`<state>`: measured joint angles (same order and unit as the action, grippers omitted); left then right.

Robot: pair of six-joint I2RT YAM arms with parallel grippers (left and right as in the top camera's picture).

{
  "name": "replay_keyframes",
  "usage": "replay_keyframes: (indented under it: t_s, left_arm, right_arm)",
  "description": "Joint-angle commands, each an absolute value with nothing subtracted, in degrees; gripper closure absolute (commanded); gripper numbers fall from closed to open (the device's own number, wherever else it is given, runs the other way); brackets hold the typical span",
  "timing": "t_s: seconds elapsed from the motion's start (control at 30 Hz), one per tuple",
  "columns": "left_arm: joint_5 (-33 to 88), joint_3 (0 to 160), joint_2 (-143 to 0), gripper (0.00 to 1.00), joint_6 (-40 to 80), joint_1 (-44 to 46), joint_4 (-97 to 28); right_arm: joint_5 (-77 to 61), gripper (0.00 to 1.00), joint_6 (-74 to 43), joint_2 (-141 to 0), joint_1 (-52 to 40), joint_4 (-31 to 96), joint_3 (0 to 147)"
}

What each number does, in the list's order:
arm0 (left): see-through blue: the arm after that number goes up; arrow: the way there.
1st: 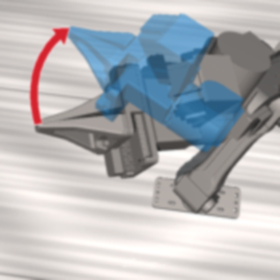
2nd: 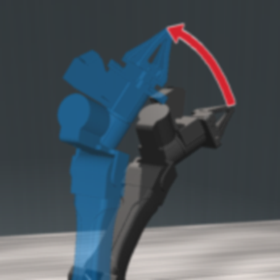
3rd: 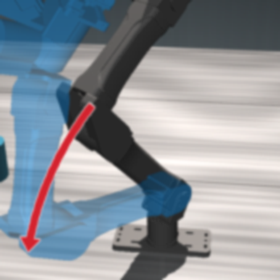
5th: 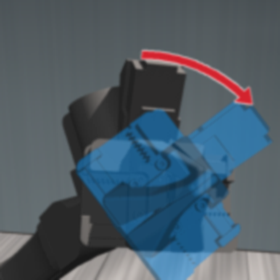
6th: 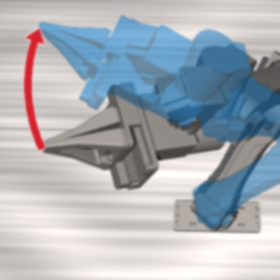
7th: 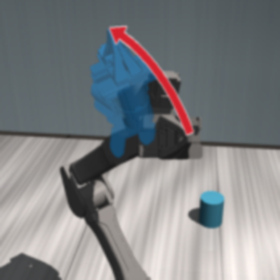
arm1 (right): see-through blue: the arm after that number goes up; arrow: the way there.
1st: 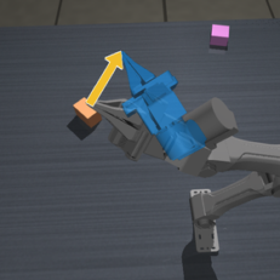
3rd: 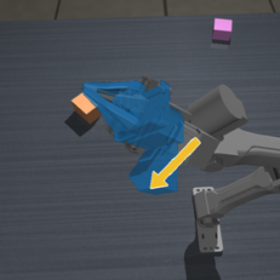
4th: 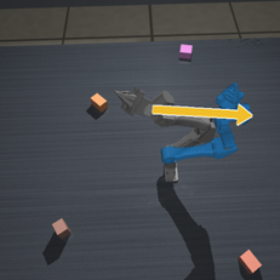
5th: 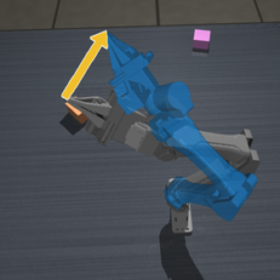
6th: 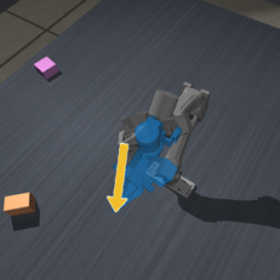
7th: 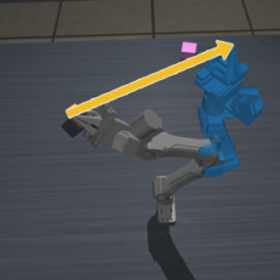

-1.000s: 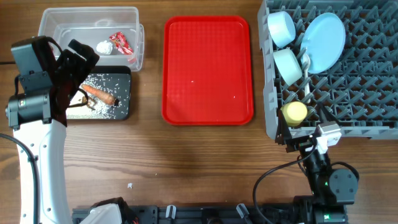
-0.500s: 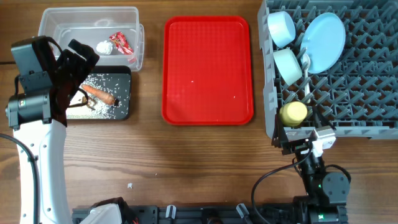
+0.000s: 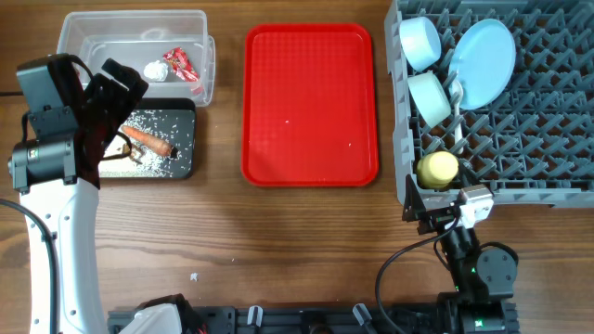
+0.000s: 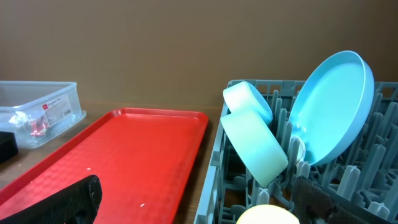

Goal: Sort waste into correct bins and load items into the dishwasher rack

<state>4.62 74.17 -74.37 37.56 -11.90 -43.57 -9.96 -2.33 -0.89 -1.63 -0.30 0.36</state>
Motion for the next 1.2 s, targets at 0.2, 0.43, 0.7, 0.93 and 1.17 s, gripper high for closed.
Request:
replay_keyframes:
  t_s: [0.2, 0.43, 0.7, 0.93, 1.17]
  left_arm:
    - [5.1, 74.6, -74.3, 0.0, 36.6, -11.8, -43.6]
    - [5.1, 74.6, -74.3, 0.0, 36.5, -11.8, -44.1]
    - [6.1, 72.2, -70.6, 0.0, 25.5, -10.2, -41.7]
    - [10.7, 53.5, -58.2, 0.0, 8.1, -6.2, -19.4]
    - [9.3, 27.5, -38.1, 0.0, 8.1, -6.3, -0.9]
  right_arm:
    - [-8.8, 0.0, -3.2, -0.3, -2.0, -0.6, 0.3]
    - [-8.8, 0.0, -3.2, -0.3, -2.0, -0.6, 0.3]
    - [-8.8, 0.0, -3.2, -0.3, -2.0, -0.6, 0.3]
    - [-8.8, 0.0, -3.2, -0.3, -2.0, -0.6, 0.3]
    - [-8.8, 0.0, -3.2, -0.3, -2.0, -0.6, 0.3]
